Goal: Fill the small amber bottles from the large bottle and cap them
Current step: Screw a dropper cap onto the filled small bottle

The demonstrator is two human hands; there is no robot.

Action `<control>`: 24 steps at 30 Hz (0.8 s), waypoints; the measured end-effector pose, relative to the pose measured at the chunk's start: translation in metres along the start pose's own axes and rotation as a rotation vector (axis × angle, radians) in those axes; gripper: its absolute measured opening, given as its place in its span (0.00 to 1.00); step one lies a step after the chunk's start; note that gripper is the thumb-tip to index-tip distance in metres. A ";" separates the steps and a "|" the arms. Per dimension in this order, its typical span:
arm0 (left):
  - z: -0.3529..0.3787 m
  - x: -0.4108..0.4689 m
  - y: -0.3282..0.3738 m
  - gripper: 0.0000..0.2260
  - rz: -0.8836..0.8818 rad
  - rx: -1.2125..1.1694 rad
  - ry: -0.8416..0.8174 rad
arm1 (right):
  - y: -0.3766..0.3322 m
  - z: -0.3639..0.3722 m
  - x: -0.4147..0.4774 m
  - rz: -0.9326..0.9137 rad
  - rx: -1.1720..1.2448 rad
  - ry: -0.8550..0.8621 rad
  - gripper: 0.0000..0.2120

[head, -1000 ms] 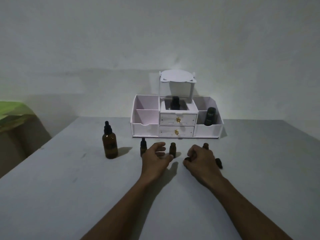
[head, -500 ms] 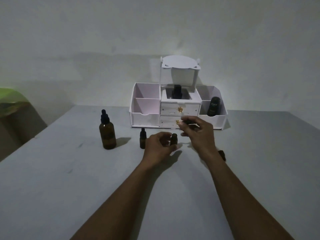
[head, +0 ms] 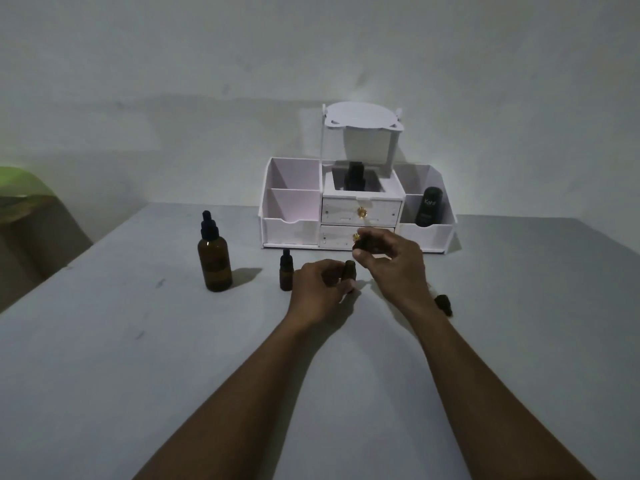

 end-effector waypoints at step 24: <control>-0.001 -0.001 -0.004 0.12 0.042 -0.009 0.013 | 0.008 0.014 -0.009 0.016 -0.014 0.029 0.15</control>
Point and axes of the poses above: each hand's wrist, its own x-axis towards the middle knuckle, its own z-axis out of the palm, y = z × x, the point moved 2 cm from there along x, towards the middle knuckle, and after that the axes turned 13 degrees about z, right-handed, at the moved point
